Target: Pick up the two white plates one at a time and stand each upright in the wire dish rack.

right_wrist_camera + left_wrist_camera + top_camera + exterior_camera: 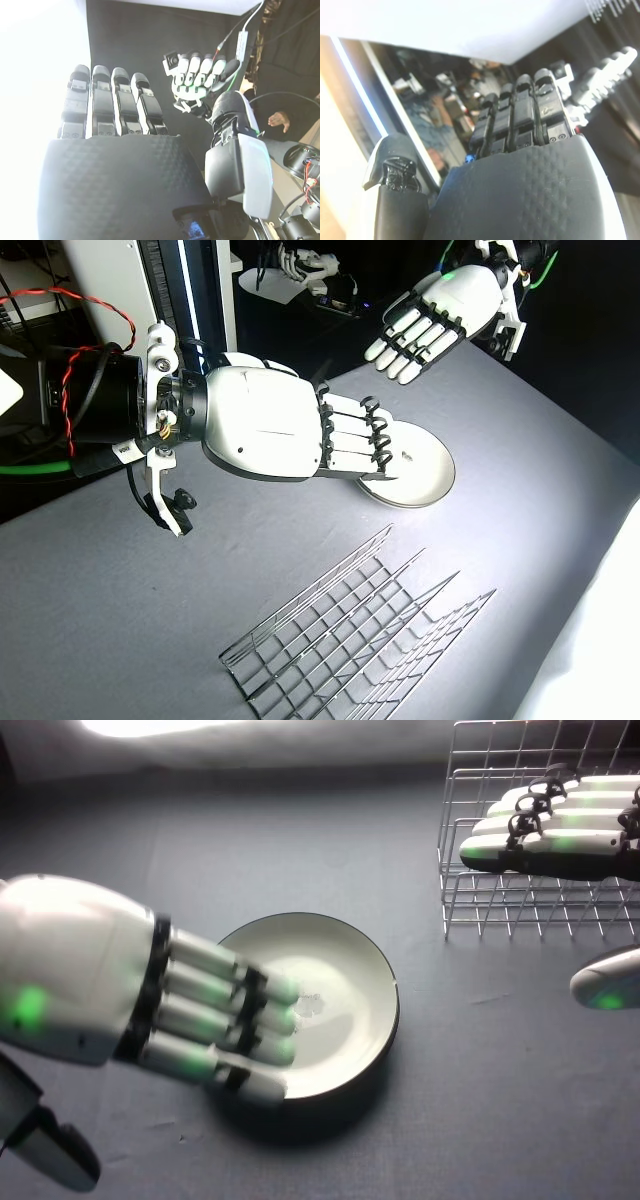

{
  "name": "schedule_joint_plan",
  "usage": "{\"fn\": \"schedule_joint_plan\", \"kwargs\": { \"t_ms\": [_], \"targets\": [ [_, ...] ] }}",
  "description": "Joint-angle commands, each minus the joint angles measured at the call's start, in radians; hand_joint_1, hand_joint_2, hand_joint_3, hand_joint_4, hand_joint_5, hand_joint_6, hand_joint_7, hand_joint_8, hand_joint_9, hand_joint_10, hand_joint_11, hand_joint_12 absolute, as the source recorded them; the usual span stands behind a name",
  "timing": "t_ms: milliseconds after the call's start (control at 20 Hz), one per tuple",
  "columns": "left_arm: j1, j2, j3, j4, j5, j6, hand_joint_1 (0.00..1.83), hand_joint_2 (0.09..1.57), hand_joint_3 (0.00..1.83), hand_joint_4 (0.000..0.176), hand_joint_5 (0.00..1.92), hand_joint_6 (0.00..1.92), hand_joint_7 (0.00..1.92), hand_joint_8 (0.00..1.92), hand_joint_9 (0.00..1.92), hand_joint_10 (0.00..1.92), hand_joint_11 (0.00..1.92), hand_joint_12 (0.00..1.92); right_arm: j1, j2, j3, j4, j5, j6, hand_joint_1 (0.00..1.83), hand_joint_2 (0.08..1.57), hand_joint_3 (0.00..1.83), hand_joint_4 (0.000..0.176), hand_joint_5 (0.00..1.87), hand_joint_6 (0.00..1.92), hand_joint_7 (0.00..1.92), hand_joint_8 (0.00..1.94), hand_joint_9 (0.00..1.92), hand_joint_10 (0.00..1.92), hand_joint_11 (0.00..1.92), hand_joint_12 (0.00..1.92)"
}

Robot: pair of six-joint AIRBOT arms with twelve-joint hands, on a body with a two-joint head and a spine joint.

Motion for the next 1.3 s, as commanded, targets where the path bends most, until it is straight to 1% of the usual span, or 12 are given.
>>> {"fn": "schedule_joint_plan", "kwargs": {
  "t_ms": [0, 50, 150, 300, 400, 450, 500, 600, 950, 1000, 1050, 1250],
  "targets": [
    [0.004, -0.007, 0.008, -0.067, -0.031, 0.010, 0.00, 1.22, 0.00, 0.000, 0.00, 0.00, 0.00, 0.00, 0.00, 0.00, 0.00, 0.00, 0.003, 0.003, 0.000, 0.056, 0.088, 0.001, 0.00, 1.16, 0.00, 0.000, 0.01, 0.00, 0.00, 0.00, 0.00, 0.00, 0.00, 0.00],
    [0.009, -0.011, 0.012, -0.064, -0.031, 0.010, 0.00, 1.22, 0.00, 0.000, 0.00, 0.00, 0.00, 0.00, 0.00, 0.00, 0.00, 0.00, 0.003, 0.003, 0.000, 0.056, 0.088, 0.001, 0.00, 1.16, 0.00, 0.000, 0.01, 0.00, 0.00, 0.00, 0.00, 0.00, 0.00, 0.00],
    [0.043, -0.051, 0.069, -0.062, -0.032, 0.013, 0.00, 1.23, 0.00, 0.000, 0.00, 0.00, 0.00, 0.00, 0.00, 0.00, 0.00, 0.00, 0.003, 0.003, -0.001, 0.056, 0.090, 0.000, 0.00, 1.17, 0.00, 0.000, 0.00, 0.00, 0.00, 0.00, 0.00, 0.00, 0.00, 0.00],
    [0.069, -0.123, 0.188, -0.062, -0.029, 0.013, 0.00, 1.22, 0.00, 0.000, 0.00, 0.00, 0.00, 0.00, 0.00, 0.00, 0.00, 0.00, 0.003, 0.003, -0.001, 0.056, 0.090, 0.000, 0.00, 1.17, 0.01, 0.000, 0.00, 0.00, 0.00, 0.00, 0.00, 0.00, 0.00, 0.00],
    [0.071, -0.162, 0.247, -0.060, -0.030, 0.012, 0.00, 1.23, 0.00, 0.000, 0.00, 0.00, 0.00, 0.00, 0.00, 0.00, 0.00, 0.00, 0.003, 0.003, -0.001, 0.056, 0.090, -0.001, 0.00, 1.17, 0.01, 0.000, 0.00, 0.00, 0.00, 0.00, 0.00, 0.00, 0.00, 0.00],
    [0.071, -0.185, 0.278, -0.053, -0.030, 0.008, 0.00, 1.25, 0.01, 0.000, 0.00, 0.00, 0.00, 0.00, 0.00, 0.00, 0.00, 0.00, 0.003, 0.003, -0.001, 0.056, 0.090, -0.001, 0.00, 1.18, 0.00, 0.000, 0.07, 0.01, 0.06, 0.00, 0.03, 0.00, 0.01, 0.00],
    [0.070, -0.198, 0.297, -0.050, -0.030, 0.005, 0.00, 1.24, 0.01, 0.000, 0.00, 0.00, 0.00, 0.00, 0.00, 0.00, 0.00, 0.00, 0.003, 0.003, -0.001, 0.056, 0.091, -0.001, 0.00, 1.18, 0.00, 0.000, 0.03, 0.00, 0.02, 0.00, 0.01, 0.00, 0.00, 0.00],
    [0.070, -0.219, 0.323, -0.038, -0.030, 0.004, 0.00, 1.23, 0.00, 0.000, 0.00, 0.00, 0.00, 0.00, 0.00, 0.00, 0.00, 0.00, 0.003, 0.003, 0.000, 0.056, 0.095, -0.002, 0.00, 1.19, 0.00, 0.000, 0.00, 0.00, 0.00, 0.00, 0.00, 0.00, 0.00, 0.00],
    [0.079, -0.257, 0.373, -0.016, -0.036, 0.005, 0.00, 1.23, 0.00, 0.000, 0.00, 0.00, 0.00, 0.00, 0.00, 0.00, 0.00, 0.00, -0.030, 0.003, 0.002, 0.056, 0.130, -0.002, 0.00, 1.21, 0.01, 0.000, 0.07, 0.02, 0.06, 0.02, 0.03, 0.01, 0.03, 0.01],
    [0.080, -0.264, 0.385, -0.007, -0.038, 0.005, 0.00, 1.24, 0.01, 0.000, 0.00, 0.00, 0.00, 0.00, 0.00, 0.00, 0.00, 0.00, -0.037, 0.001, 0.004, 0.054, 0.135, -0.006, 0.00, 1.22, 0.00, 0.000, 0.11, 0.01, 0.11, 0.01, 0.07, 0.01, 0.05, 0.04],
    [0.082, -0.270, 0.397, -0.001, -0.039, 0.005, 0.00, 1.24, 0.00, 0.000, 0.00, 0.00, 0.00, 0.00, 0.00, 0.00, 0.00, 0.00, -0.039, -0.003, 0.008, 0.037, 0.141, -0.007, 0.02, 1.22, 0.01, 0.000, 0.10, 0.00, 0.10, 0.00, 0.05, 0.00, 0.00, 0.13],
    [0.090, -0.299, 0.457, 0.009, -0.040, 0.005, 0.00, 1.23, 0.00, 0.000, 0.00, 0.00, 0.00, 0.00, 0.00, 0.00, 0.00, 0.00, -0.052, -0.026, 0.051, 0.006, 0.207, -0.034, 0.01, 1.24, 0.00, 0.000, 0.07, 0.00, 0.06, 0.00, 0.03, 0.00, 0.00, 0.07]
  ]
}}
